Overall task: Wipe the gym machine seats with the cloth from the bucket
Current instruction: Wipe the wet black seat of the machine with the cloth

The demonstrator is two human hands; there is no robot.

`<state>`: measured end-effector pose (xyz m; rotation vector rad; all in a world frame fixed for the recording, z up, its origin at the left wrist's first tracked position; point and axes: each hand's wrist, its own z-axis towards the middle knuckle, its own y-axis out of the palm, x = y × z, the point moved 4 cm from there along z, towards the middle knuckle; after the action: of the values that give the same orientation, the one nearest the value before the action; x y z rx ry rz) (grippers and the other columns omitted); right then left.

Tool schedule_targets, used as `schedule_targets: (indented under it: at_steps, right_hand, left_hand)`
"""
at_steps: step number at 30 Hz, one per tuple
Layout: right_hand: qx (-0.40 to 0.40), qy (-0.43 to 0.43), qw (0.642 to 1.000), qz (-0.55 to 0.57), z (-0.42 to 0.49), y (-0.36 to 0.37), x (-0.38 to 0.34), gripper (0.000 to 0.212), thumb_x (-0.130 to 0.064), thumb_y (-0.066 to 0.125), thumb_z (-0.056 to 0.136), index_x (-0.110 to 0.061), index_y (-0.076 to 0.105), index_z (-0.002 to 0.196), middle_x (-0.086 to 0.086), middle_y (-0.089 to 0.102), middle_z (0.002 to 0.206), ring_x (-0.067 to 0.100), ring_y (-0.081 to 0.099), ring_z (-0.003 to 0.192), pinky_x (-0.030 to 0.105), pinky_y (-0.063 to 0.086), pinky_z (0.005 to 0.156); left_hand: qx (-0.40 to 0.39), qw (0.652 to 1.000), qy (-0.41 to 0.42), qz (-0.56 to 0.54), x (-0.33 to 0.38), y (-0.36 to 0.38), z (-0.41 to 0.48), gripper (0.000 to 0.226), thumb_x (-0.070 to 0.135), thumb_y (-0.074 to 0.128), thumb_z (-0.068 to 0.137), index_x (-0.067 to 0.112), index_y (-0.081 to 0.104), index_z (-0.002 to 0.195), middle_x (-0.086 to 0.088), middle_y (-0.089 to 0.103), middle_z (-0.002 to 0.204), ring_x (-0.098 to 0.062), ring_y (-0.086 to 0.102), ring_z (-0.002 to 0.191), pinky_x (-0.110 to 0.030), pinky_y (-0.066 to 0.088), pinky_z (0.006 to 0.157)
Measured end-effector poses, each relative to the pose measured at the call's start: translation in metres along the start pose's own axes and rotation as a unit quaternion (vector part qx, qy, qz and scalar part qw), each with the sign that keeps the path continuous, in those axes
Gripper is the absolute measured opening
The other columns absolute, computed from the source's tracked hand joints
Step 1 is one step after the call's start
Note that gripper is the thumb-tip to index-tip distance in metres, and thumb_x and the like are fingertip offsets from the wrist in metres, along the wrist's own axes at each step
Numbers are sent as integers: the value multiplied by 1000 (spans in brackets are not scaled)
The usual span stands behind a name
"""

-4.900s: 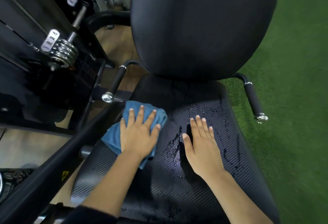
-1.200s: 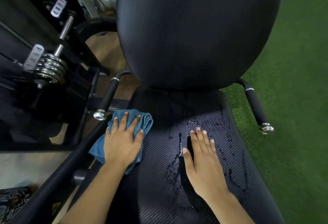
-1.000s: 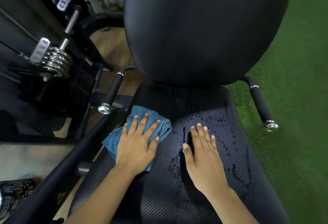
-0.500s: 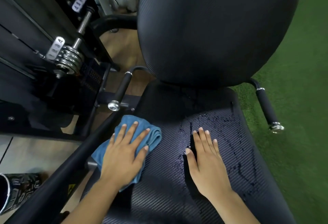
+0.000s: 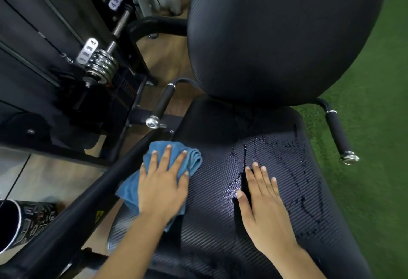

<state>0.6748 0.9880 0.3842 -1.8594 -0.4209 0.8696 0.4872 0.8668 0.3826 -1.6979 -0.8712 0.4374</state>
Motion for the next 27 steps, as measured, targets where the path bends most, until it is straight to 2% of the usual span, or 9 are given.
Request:
schedule_targets:
  at_steps: [5, 7, 11, 14, 17, 19, 22, 23, 27]
  right_hand:
    - [-1, 4, 1000, 17, -6, 1, -7, 71, -55, 3, 90, -19, 6, 151, -6, -6, 158, 3, -19, 142, 23, -17, 114]
    - [-2, 1, 1000, 18, -9, 0, -11, 72, -55, 1, 89, -20, 4, 151, -7, -9, 158, 1, -23, 140, 23, -18, 113]
    - [-4, -13, 1000, 16, -16, 7, -21, 68, -55, -1, 90, -20, 0, 148, -6, -8, 157, 3, -21, 141, 25, -16, 115]
    - [4, -20, 1000, 18, -19, 14, -27, 65, -53, 5, 93, -18, 7, 148, -4, 0, 158, 6, -13, 144, 27, -11, 116]
    - [4, -31, 999, 20, -23, 13, -29, 64, -54, 4, 92, -19, 2, 147, -6, -5, 157, 3, -18, 142, 25, -13, 115]
    - [5, -35, 999, 17, -25, 12, -28, 64, -54, 2, 92, -21, -1, 146, -7, -7, 157, 3, -20, 141, 25, -14, 115]
    - [5, -36, 999, 11, -27, 13, -28, 65, -53, 5, 93, -18, 5, 148, -5, -2, 158, 5, -16, 143, 25, -13, 115]
    - [5, -37, 999, 13, -28, 14, -28, 67, -53, 7, 93, -17, 9, 149, -4, 0, 158, 5, -14, 143, 25, -13, 116]
    - [8, -45, 999, 11, -33, 14, -31, 68, -53, 8, 93, -15, 13, 149, -4, 1, 158, 5, -13, 144, 23, -14, 115]
  left_hand:
    - [11, 992, 124, 21, 14, 8, -41, 52, 51, 28, 93, 42, 29, 144, 7, 24, 154, -24, 16, 144, -47, 18, 111]
    - [12, 994, 108, 6, -9, 6, -50, 52, 54, 27, 92, 45, 30, 143, 9, 24, 154, -21, 15, 144, -47, 21, 110]
    - [8, 1000, -5, -6, -15, -1, -21, 62, 59, 11, 85, 47, 21, 145, 9, 12, 158, -23, 6, 146, -49, 12, 114]
    - [19, 997, 65, 19, 11, 2, -33, 56, 53, 23, 90, 42, 28, 144, 4, 24, 155, -28, 18, 144, -52, 21, 112]
    - [41, 988, 146, 11, -9, 7, -71, 53, 51, 33, 92, 41, 32, 144, 6, 30, 153, -24, 23, 142, -48, 28, 108]
    - [63, 992, 109, -4, -39, 4, -77, 52, 52, 34, 91, 41, 37, 142, 6, 33, 151, -24, 25, 141, -50, 33, 104]
    - [74, 997, -8, -29, -46, -2, -61, 53, 53, 31, 89, 38, 44, 138, 3, 38, 149, -28, 30, 139, -55, 34, 103]
    - [74, 997, -7, -22, -33, -1, -61, 53, 52, 31, 89, 38, 44, 138, 2, 38, 149, -29, 31, 139, -55, 32, 103]
    - [88, 990, 111, -4, -3, 14, -94, 54, 49, 37, 90, 38, 36, 142, 5, 33, 151, -25, 25, 142, -47, 21, 108]
